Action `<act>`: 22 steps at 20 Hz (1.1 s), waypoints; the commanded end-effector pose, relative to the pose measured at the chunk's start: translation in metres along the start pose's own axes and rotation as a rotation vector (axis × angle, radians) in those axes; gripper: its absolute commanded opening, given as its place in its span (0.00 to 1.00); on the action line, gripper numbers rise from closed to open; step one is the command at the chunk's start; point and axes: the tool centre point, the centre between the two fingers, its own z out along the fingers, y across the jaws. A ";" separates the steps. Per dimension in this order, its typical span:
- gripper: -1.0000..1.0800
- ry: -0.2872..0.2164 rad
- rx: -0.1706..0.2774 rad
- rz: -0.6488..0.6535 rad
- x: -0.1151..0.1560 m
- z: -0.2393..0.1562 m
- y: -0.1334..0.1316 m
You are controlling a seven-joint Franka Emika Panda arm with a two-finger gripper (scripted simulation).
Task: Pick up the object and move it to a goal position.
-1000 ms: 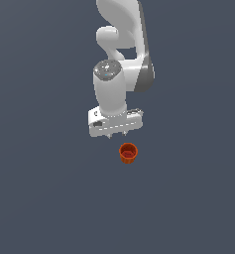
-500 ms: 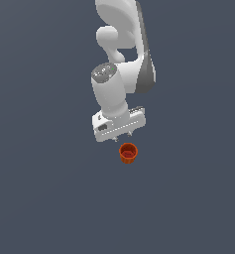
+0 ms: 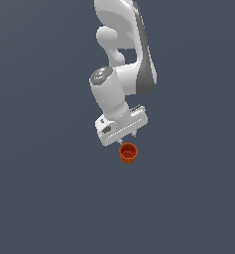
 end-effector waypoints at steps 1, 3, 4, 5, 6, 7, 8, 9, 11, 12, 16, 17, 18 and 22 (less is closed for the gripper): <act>0.62 0.025 0.016 -0.030 0.002 0.003 -0.003; 0.62 0.044 0.027 -0.053 0.004 0.005 -0.005; 0.62 0.054 0.032 -0.064 0.005 0.006 -0.006; 0.62 0.064 0.037 -0.075 0.006 0.007 -0.007; 0.62 0.074 0.041 -0.087 0.006 0.008 -0.008; 0.62 0.084 0.045 -0.097 0.007 0.008 -0.009; 0.62 0.094 0.049 -0.108 0.008 0.009 -0.010; 0.62 0.103 0.052 -0.119 0.008 0.010 -0.011; 0.62 0.123 0.058 -0.140 0.010 0.012 -0.013; 0.62 0.133 0.060 -0.151 0.010 0.013 -0.014; 0.62 0.171 0.067 -0.191 0.012 0.017 -0.016; 0.62 0.181 0.068 -0.201 0.012 0.017 -0.017; 0.62 0.190 0.069 -0.211 0.013 0.018 -0.017; 0.62 0.227 0.069 -0.249 0.014 0.022 -0.020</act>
